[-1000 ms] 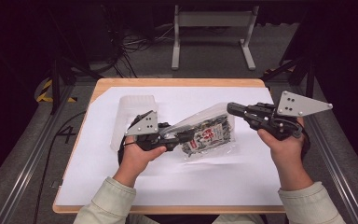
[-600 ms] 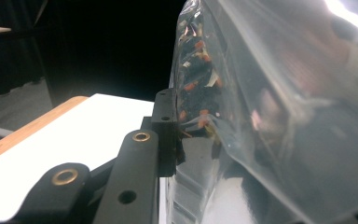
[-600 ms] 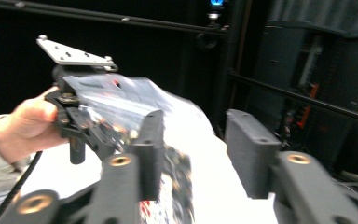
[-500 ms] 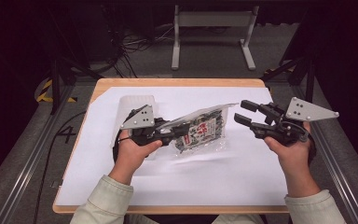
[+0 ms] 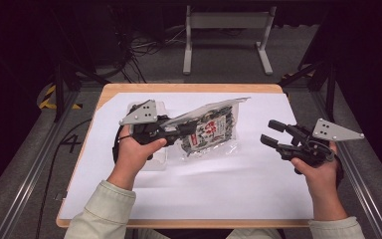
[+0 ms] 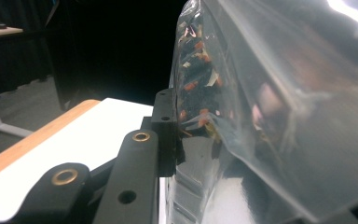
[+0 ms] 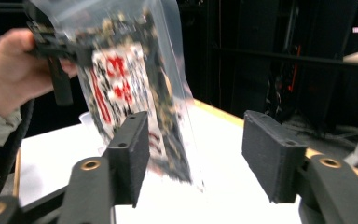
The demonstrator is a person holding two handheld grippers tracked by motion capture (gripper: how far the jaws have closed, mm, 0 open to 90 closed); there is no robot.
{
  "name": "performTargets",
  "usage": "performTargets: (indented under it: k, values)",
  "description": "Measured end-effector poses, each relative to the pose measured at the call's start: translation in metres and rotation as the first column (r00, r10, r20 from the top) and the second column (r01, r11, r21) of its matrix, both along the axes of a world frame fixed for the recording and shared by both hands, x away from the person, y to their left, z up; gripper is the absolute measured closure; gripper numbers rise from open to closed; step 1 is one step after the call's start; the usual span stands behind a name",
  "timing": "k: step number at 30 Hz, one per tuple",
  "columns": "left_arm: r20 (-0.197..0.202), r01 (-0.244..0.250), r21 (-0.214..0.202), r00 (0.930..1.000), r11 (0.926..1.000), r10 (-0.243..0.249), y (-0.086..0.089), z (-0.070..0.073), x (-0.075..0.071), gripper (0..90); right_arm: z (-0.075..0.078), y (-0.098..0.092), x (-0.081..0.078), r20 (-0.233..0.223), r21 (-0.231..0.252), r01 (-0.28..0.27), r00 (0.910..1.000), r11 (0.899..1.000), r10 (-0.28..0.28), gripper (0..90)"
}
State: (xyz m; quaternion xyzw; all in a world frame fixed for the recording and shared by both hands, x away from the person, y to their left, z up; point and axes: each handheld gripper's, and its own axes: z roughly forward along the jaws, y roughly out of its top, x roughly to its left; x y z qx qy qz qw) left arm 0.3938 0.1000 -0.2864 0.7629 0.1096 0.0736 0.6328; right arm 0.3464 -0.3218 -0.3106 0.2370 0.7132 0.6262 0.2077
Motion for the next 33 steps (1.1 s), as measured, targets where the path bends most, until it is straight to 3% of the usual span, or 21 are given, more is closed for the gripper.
performTargets:
  k: [1, 6, 20, 28, 33]
  values:
    - [0.012, -0.012, 0.007, 0.9999, 0.9999, 0.012, 0.002, 0.004, 0.001, 73.2, 0.0, -0.002, -0.001, -0.02, 0.011, 0.007, 0.9998, 1.0, -0.007, 41.3]
    - [0.017, -0.038, 0.028, 0.9992, 0.9989, 0.038, 0.012, 0.018, 0.008, 73.2, 0.0, -0.001, 0.0, -0.019, 0.007, 0.009, 0.9998, 1.0, -0.009, 41.6]
    - [0.014, -0.104, 0.016, 0.9945, 0.9944, 0.104, 0.035, 0.029, 0.029, 73.1, -0.004, -0.002, 0.004, -0.049, 0.023, 0.003, 0.9988, 1.0, -0.002, 42.6]
    - [-0.003, -0.155, 0.011, 0.9879, 0.9879, 0.155, 0.054, 0.031, 0.033, 73.1, -0.005, 0.002, 0.005, -0.059, 0.023, -0.012, 0.9982, 1.0, 0.013, 42.8]
    - [0.005, -0.2, 0.015, 0.9799, 0.9798, 0.199, 0.069, 0.031, 0.034, 73.1, -0.009, 0.004, 0.008, -0.061, 0.021, -0.014, 0.998, 1.0, 0.015, 41.2]
